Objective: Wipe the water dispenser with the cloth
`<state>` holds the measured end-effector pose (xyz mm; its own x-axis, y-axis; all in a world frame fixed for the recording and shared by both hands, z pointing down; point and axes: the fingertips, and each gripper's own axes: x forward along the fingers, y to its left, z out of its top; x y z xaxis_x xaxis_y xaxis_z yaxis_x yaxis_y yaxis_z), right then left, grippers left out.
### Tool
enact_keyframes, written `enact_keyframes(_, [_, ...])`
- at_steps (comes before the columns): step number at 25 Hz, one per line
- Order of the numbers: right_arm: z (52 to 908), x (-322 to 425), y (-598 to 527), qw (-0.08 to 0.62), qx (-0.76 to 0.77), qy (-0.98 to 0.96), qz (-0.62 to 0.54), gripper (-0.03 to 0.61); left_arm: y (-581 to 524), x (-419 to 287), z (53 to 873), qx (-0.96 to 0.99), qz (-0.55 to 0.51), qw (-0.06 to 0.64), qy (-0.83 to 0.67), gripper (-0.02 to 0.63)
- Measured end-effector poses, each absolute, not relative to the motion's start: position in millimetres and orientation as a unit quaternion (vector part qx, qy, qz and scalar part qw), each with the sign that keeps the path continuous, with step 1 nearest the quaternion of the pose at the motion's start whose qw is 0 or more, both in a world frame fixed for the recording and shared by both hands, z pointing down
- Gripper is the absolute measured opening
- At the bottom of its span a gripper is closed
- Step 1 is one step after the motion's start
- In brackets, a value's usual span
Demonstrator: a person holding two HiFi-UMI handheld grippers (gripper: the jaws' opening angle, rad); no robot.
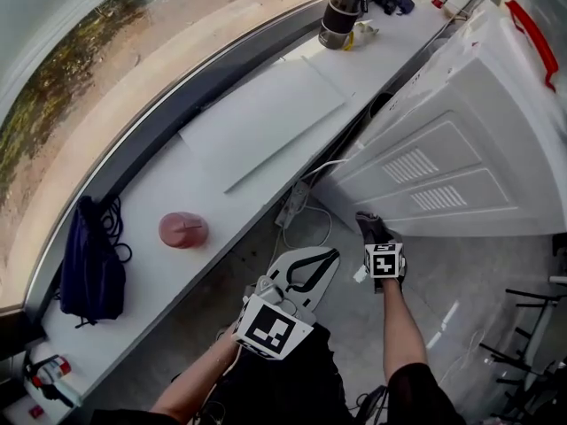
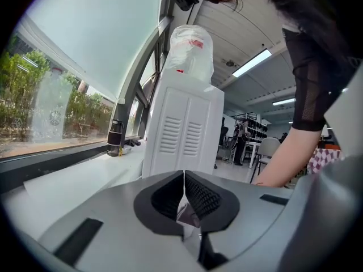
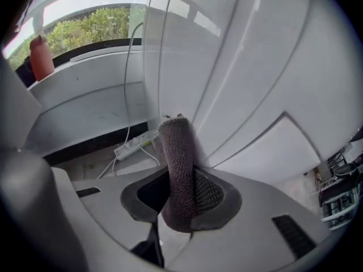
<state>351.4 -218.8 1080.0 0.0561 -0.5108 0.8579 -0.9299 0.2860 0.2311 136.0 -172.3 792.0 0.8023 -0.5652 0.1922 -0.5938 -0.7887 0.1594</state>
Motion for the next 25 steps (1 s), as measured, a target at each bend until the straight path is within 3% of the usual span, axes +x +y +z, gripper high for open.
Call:
enact_keyframes(8, [1040.2, 337.8, -221.2, 0.442, 0.565, -0.654, 0.24, 0.106, -174.0, 133.6, 771.8, 0.943, 0.067, 0.112, -0.306, 0.021])
enact_keyframes(25, [701.9, 256.6, -152.2, 0.311, 0.536, -0.742, 0.255, 0.107, -133.8, 105.8, 534.6, 0.941, 0.067, 0.126, -0.307, 0.021])
